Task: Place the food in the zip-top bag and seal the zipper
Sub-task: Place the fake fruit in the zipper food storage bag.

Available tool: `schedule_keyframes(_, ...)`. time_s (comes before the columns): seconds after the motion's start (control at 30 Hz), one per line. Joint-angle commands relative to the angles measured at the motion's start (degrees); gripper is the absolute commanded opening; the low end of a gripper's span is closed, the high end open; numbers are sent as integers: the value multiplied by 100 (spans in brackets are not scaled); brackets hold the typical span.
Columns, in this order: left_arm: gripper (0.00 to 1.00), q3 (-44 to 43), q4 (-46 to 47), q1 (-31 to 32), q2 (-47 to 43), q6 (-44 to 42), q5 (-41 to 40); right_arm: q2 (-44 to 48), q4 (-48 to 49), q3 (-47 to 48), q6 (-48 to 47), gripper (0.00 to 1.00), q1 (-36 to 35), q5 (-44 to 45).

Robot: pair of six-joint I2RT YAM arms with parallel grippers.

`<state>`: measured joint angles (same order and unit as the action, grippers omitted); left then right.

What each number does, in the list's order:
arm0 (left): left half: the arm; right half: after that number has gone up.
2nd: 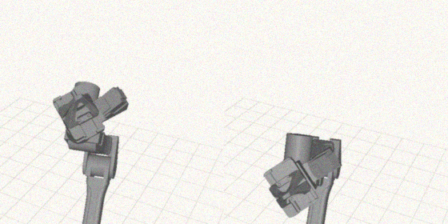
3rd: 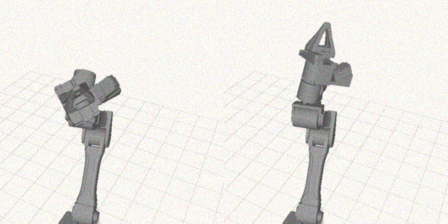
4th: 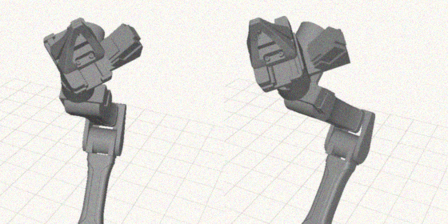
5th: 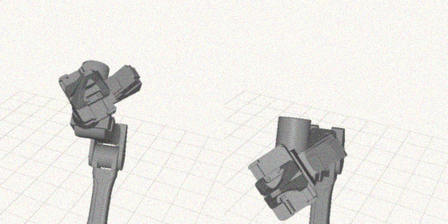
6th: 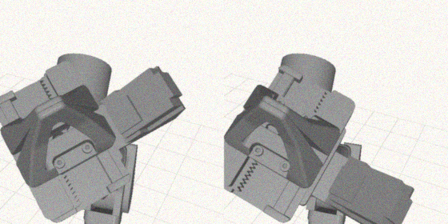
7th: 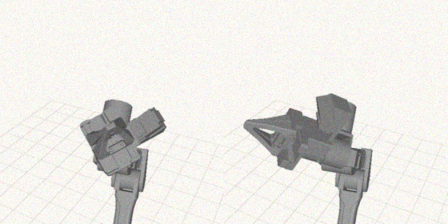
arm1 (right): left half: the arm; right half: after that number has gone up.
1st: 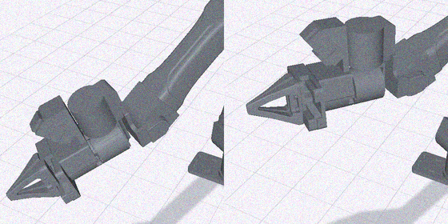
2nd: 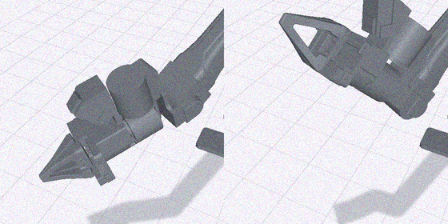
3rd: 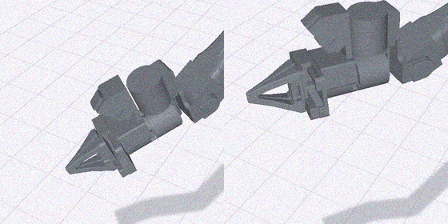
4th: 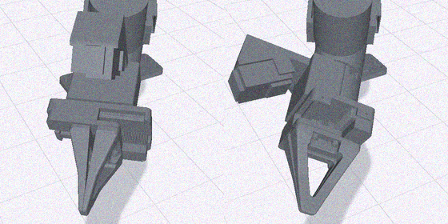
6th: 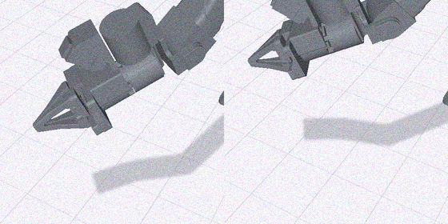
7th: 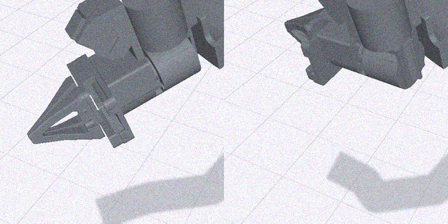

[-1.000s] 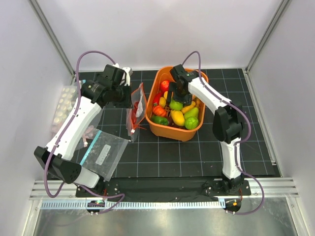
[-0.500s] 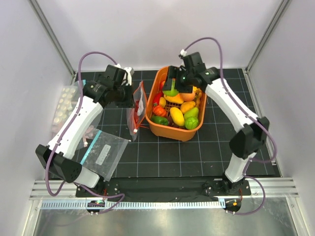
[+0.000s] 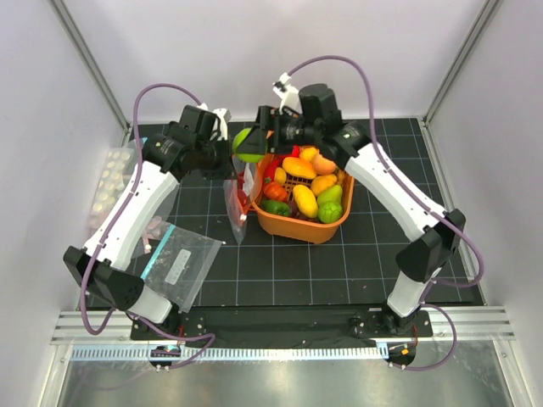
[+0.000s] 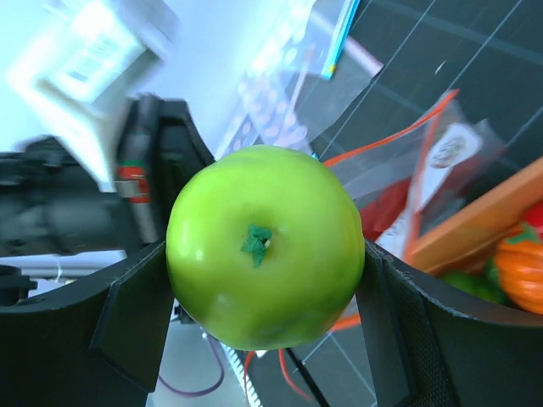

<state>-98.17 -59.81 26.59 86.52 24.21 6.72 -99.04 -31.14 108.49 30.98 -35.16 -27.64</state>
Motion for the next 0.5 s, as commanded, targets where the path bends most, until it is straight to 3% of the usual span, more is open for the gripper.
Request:
schedule_keyframes(0.0, 0, -360, 303, -13, -127, 154, 224, -203, 467, -213, 215, 25, -211, -172)
schedule_keyframes(0.23, 0, -545, 224, -13, -232, 260, 207, -176, 785, -1066, 268, 20, -307, 188)
schedule_keyframes(0.47, 0, -326, 417, -5, -346, 356, 426, -352, 434, -786, 198, 22, -413, 776)
